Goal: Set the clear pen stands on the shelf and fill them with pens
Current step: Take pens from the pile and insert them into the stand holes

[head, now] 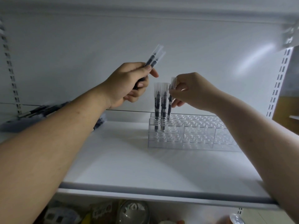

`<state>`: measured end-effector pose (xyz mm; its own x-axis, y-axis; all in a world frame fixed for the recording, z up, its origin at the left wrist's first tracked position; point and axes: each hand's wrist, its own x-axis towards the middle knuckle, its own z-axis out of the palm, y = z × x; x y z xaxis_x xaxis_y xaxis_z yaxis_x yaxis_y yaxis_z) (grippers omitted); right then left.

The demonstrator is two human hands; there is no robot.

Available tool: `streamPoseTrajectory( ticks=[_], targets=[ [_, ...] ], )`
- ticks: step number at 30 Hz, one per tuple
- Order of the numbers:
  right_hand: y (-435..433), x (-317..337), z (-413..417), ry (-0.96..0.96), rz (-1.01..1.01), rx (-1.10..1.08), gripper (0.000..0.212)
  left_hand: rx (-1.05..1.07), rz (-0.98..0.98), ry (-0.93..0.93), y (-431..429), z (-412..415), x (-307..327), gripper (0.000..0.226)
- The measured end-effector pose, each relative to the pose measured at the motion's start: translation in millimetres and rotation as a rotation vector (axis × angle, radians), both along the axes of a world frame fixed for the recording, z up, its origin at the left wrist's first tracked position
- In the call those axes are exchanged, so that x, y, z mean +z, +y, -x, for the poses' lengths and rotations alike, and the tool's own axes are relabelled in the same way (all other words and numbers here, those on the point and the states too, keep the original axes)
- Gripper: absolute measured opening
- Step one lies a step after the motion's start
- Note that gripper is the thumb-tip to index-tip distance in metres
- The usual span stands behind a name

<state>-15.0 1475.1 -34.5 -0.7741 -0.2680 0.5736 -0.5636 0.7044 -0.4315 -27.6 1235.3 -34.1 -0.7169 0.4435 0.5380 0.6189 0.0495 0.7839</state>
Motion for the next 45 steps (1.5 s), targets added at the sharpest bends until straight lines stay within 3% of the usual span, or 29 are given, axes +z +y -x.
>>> streamPoseTrajectory(
  ticks=[3,5,13,16,19,22,26,30,34,40,42,45],
  targets=[
    [-2,-7,1,-0.021,-0.051,0.024,0.035,-0.002,0.011,0.003,0,0,-1,0.028],
    [-3,-10,2,-0.036,-0.074,0.034,0.040,0.001,0.014,0.007,0,1,-1,0.028],
    [-3,-3,0,-0.033,-0.006,-0.013,0.025,0.004,0.020,0.017,0,0,-1,0.028],
    [-1,-1,6,0.066,-0.004,-0.066,0.016,-0.004,0.025,0.017,0,2,-1,0.030],
    [1,1,7,0.210,0.050,-0.097,0.020,-0.039,0.023,0.007,0,2,0,0.032],
    [0,7,5,0.284,0.262,0.037,0.020,-0.076,0.012,-0.018,1,1,1,0.033],
    [-3,14,-2,0.118,0.605,0.371,0.015,-0.107,0.023,0.002,3,0,0,0.029],
    [-5,11,-3,0.096,0.640,0.383,0.021,-0.112,0.056,0.019,5,-1,-2,0.027],
    [-8,12,-5,0.073,0.679,0.389,0.014,-0.098,0.080,0.020,7,-2,-4,0.028],
    [1,27,-10,0.127,1.048,0.355,0.017,0.001,0.065,0.076,4,3,-2,0.026],
    [9,30,-6,0.204,1.026,0.267,0.019,0.027,0.058,0.097,2,5,-1,0.027],
    [12,25,-1,0.305,0.727,0.115,0.021,0.090,0.032,0.127,2,6,0,0.027]
  ],
)
